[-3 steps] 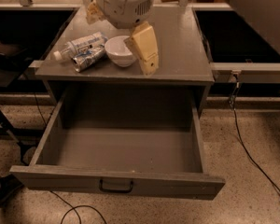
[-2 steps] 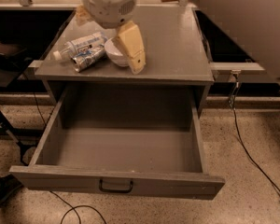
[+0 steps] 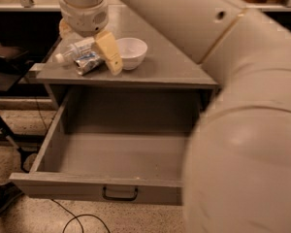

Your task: Place redbull can into top drawer

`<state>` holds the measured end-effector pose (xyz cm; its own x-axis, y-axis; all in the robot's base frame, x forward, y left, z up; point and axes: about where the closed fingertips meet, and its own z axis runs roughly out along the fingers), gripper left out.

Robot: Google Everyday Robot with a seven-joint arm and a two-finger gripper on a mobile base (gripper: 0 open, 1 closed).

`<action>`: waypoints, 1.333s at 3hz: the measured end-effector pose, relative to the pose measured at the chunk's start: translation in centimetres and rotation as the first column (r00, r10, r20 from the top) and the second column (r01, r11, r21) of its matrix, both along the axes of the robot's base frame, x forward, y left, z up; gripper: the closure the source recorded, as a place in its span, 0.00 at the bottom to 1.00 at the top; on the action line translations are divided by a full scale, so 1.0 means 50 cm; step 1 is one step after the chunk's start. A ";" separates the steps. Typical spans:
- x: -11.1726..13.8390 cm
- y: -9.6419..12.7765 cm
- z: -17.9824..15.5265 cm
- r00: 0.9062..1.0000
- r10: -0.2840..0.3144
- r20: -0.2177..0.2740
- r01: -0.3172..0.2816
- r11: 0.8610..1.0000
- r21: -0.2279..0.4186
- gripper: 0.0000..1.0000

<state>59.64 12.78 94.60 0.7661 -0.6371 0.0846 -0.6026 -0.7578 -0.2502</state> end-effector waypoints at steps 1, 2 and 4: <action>0.044 0.046 -0.058 0.999 0.005 -0.047 -0.005 1.000 -0.006 0.00; 0.083 0.068 -0.110 0.996 -0.020 -0.085 0.019 1.000 -0.015 0.00; 0.138 0.101 -0.177 0.989 -0.054 -0.135 0.052 0.998 -0.020 0.00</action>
Offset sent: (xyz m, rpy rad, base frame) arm 0.0512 0.0305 -0.0841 -0.0840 0.1778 -0.0547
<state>66.56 17.83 85.74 0.7366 -0.6763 -0.0074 -0.6694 -0.7273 -0.1515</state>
